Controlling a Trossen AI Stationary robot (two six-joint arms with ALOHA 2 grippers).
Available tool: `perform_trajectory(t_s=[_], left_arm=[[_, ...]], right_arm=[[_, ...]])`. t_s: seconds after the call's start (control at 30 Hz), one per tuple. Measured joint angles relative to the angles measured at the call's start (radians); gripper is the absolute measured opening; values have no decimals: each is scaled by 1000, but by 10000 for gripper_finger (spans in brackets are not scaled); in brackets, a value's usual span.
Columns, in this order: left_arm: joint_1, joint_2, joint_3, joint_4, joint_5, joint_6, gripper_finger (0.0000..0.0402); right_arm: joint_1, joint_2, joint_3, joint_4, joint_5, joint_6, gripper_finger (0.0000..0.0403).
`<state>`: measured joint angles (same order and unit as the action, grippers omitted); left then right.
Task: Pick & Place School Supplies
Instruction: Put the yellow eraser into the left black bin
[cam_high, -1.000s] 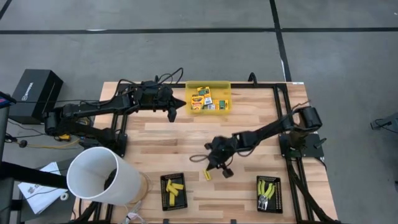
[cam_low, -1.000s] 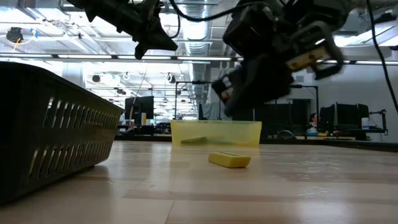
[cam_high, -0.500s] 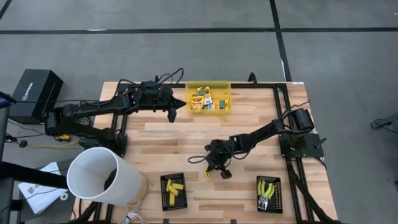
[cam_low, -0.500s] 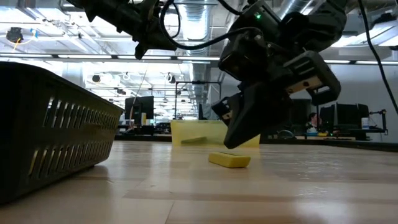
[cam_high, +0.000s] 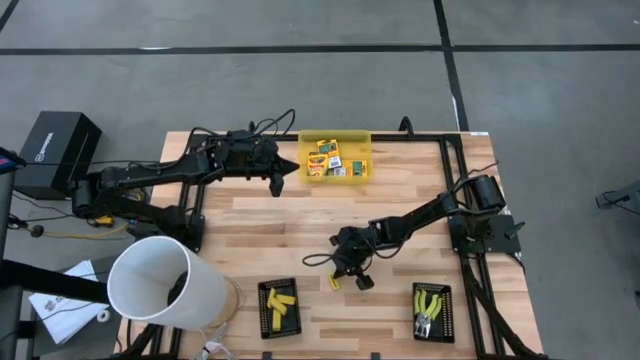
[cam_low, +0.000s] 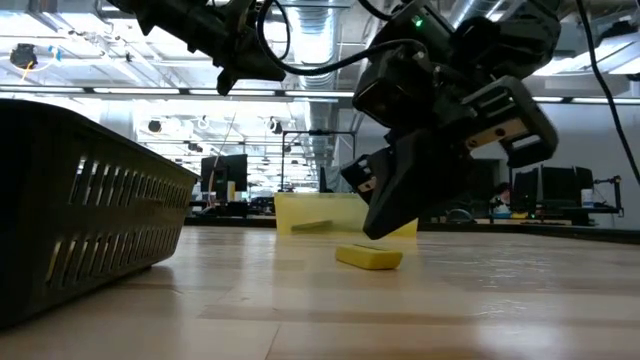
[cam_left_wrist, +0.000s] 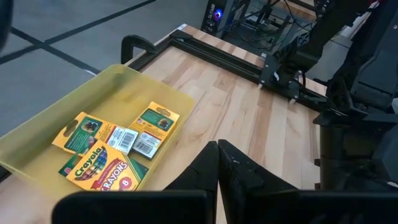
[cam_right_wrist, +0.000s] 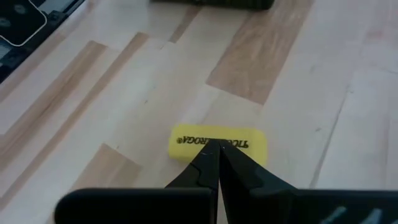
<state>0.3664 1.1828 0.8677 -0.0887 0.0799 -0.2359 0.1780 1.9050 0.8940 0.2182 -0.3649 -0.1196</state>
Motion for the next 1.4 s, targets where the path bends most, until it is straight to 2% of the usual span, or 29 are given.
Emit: perform_trajectory(t_s=[0.2, 0.47, 0.9, 1.4], left_arm=[[0, 0, 0, -1, 2, -1, 0], [0, 0, 0, 0, 5, 0, 0], [0, 0, 0, 0, 23, 1, 0], [0, 0, 0, 0, 23, 21, 0]], right_arm=[[2, 54, 3, 31, -19, 14, 0], [-6, 53, 3, 33, -15, 21, 0], [-12, 55, 5, -28, -12, 16, 0], [-68, 49, 0, -128, -66, -39, 0]])
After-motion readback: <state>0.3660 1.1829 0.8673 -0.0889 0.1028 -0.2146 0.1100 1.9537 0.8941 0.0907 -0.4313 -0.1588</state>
